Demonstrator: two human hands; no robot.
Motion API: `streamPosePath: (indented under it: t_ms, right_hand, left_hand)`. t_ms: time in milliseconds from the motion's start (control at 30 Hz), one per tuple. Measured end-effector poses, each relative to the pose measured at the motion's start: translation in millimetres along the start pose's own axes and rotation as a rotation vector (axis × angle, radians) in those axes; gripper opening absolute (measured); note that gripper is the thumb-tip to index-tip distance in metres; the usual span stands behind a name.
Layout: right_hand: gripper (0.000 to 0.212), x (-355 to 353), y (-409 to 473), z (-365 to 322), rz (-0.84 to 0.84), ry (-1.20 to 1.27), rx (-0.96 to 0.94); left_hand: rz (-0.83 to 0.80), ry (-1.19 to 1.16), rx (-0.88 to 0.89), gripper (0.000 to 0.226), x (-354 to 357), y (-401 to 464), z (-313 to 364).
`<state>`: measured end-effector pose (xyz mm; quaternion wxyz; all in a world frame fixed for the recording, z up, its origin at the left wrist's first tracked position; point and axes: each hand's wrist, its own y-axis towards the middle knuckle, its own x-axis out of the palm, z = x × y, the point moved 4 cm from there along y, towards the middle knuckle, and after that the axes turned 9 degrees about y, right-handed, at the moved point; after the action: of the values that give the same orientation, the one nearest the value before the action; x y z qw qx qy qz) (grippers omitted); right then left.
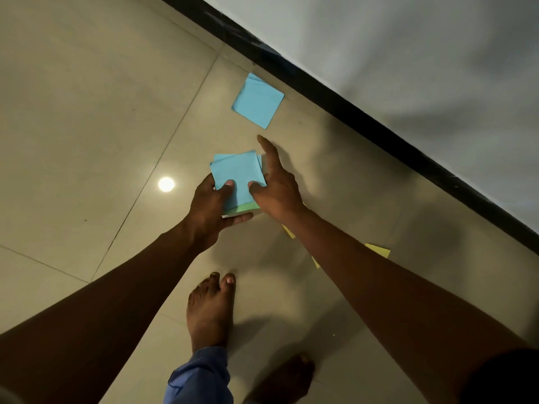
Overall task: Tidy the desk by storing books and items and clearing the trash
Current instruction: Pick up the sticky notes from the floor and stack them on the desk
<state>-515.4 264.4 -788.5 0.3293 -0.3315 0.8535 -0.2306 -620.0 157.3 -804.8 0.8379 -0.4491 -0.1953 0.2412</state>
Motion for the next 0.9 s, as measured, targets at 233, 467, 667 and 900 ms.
streamPosePath:
  t_ms: [233, 467, 667, 900]
  right_hand:
    - [0.076, 22.3, 19.3, -20.4, -0.168, -0.307, -0.153]
    - [0.055, 45.2, 41.1, -33.7, -0.152, -0.312, -0.181]
    - [0.048, 25.4, 77.7, -34.1, 0.098, -0.331, -0.234]
    - [0.066, -25.1, 159.6, -32.9, 0.295, -0.750, -0.281]
  left_hand:
    - [-0.029, -0.045, 0.003, 0.036, -26.4, 10.4, 2.7]
    - [0.042, -0.125, 0.011, 0.034, -47.4, 15.5, 10.5]
    - [0.083, -0.190, -0.014, 0.034, -69.6, 17.8, 4.5]
    - [0.090, -0.194, -0.010, 0.036, -98.1, 16.4, -6.8]
